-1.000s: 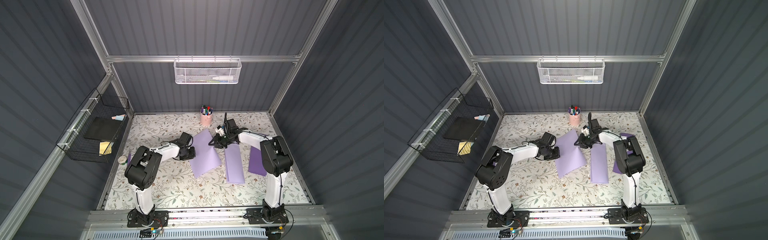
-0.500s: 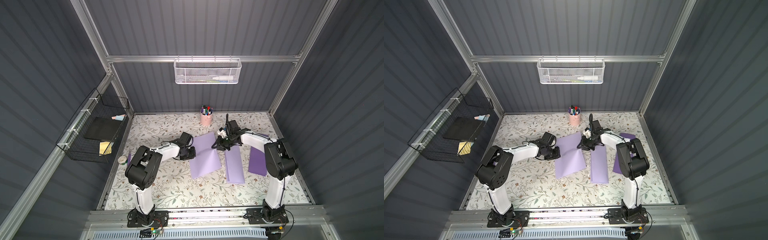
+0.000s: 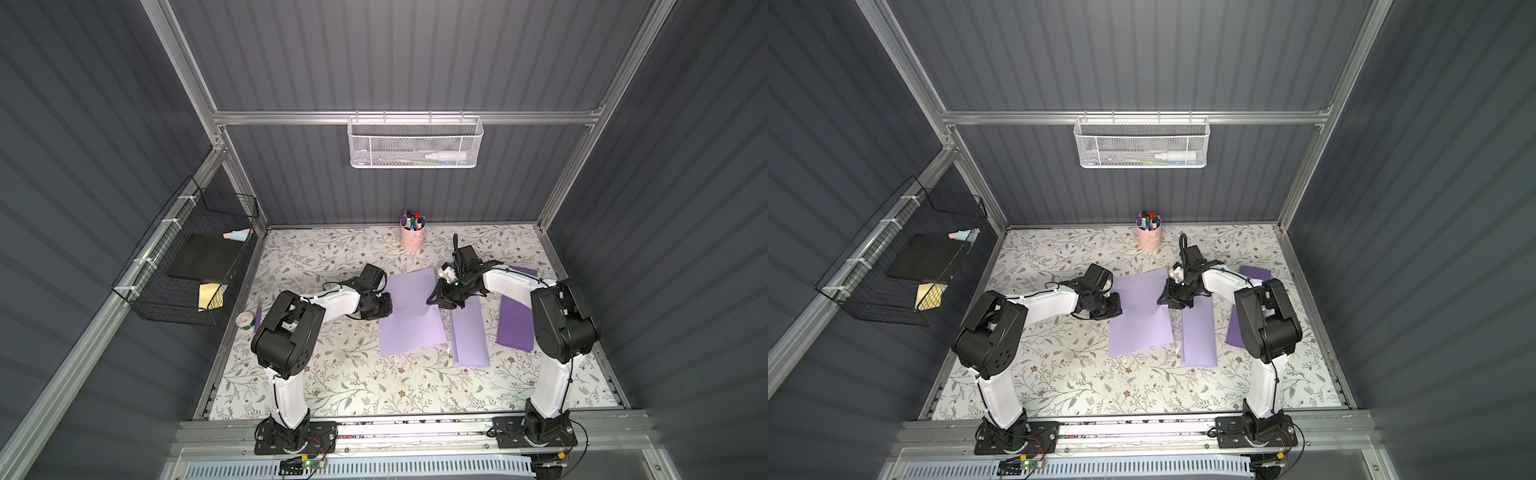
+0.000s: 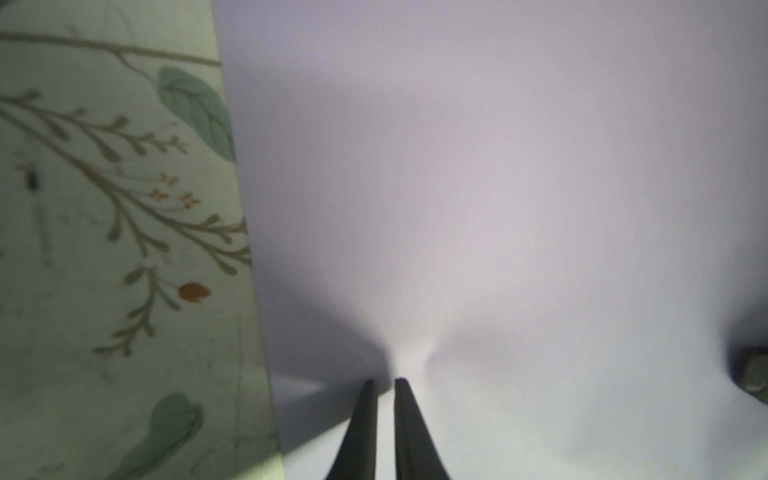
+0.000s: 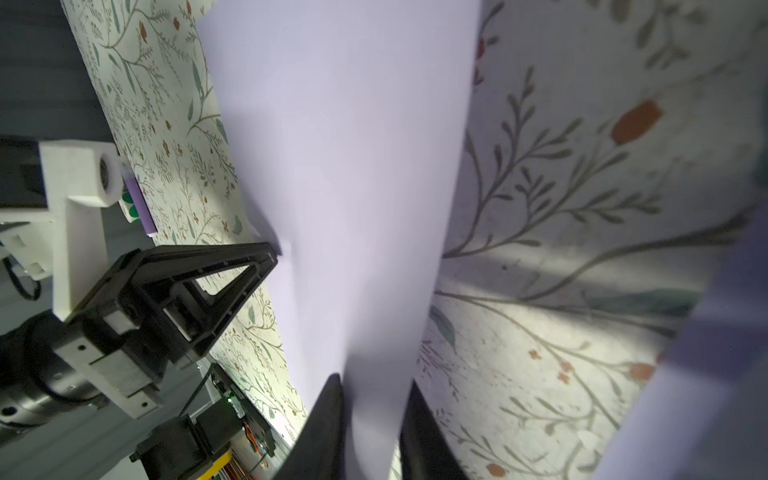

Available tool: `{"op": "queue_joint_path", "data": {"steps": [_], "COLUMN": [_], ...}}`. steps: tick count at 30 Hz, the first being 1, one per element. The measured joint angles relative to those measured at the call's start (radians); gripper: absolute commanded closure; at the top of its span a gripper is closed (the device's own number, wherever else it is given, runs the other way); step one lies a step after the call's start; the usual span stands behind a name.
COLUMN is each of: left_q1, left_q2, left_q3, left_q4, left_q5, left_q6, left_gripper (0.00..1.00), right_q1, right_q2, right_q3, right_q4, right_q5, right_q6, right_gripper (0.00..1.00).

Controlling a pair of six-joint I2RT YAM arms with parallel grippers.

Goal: Fold the rectangular paper in half along the long edge
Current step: Fold the paper at the center of the board.

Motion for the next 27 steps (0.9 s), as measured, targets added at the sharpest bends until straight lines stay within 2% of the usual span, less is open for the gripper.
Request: {"op": "queue_joint_path", "data": {"steps": [3, 6, 13, 22, 27], "left_q1": [0.000, 0.000, 0.000, 0.000, 0.000], "left_q2": [0.001, 0.002, 0.005, 0.006, 0.006], "left_q3": [0.000, 0.000, 0.003, 0.003, 0.003], "left_q4": [0.003, 0.005, 0.008, 0.008, 0.007], "left_q5": [0.001, 0.003, 0.008, 0.008, 0.008], "left_q6": [0.000, 0.000, 0.000, 0.000, 0.000], "left_gripper": [0.86, 0.86, 0.86, 0.86, 0.86], "right_q1": [0.000, 0.000, 0.000, 0.000, 0.000], "right_q2": [-0.018, -0.052, -0.092, -0.006, 0.002], "right_q3": [-0.008, -0.018, -0.044, -0.048, -0.048], "right_q4": [-0.013, -0.024, -0.018, 0.008, 0.008], "right_q5": [0.002, 0.006, 0.005, 0.001, 0.008], "right_q6": [-0.007, -0.012, -0.014, -0.011, -0.007], "right_gripper": [0.68, 0.67, 0.70, 0.73, 0.82]}}
